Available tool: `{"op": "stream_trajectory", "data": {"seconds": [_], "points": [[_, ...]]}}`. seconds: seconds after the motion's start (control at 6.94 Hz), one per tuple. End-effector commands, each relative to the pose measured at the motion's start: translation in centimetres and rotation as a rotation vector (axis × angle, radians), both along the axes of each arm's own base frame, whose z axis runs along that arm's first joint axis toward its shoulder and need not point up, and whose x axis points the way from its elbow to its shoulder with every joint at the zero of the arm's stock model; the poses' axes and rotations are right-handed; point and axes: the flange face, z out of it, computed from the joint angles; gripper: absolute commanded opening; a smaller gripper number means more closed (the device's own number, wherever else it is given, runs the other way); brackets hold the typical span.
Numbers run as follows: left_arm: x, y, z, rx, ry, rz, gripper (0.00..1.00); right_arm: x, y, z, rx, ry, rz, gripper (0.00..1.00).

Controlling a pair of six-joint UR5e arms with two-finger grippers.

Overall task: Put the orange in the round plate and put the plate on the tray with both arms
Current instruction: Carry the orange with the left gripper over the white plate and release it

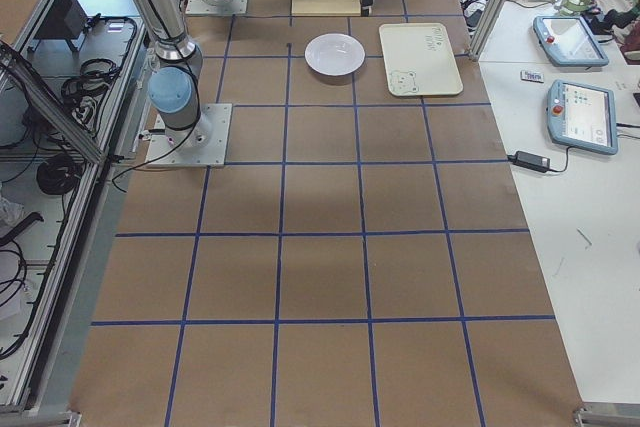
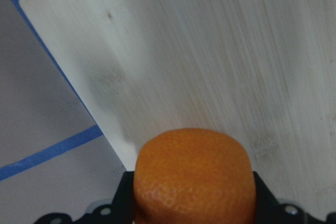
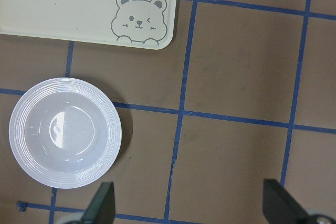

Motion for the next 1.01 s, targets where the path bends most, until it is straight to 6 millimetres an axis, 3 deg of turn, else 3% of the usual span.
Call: {"op": "stream_trajectory", "data": {"seconds": [0.0,0.14,0.43,0.58,0.72,0.86], "points": [[-9.3,-1.3,3.6,-0.062,-0.016,0.156,0.08,-0.1,0.0,0.0,0.0,0.0,-0.002,1.0],[-15.2,-1.6,5.1,-0.086,-0.004,0.306,0.08,0.0,0.0,0.0,0.0,0.0,0.0,1.0],[-24.1,-1.1,6.2,-0.067,0.071,0.495,0.08,-0.1,0.0,0.0,0.0,0.0,-0.002,1.0],[-28.2,-0.1,6.2,-0.067,0.093,0.624,0.09,-0.1,0.0,0.0,0.001,0.0,-0.002,1.0],[-32.3,1.6,5.7,-0.05,0.095,0.64,0.09,-0.1,0.0,0.0,0.001,0.0,-0.002,1.0],[-34.6,3.1,5.3,-0.037,0.077,0.656,0.09,-0.1,0.0,0.0,0.0,0.0,-0.002,1.0]]}}
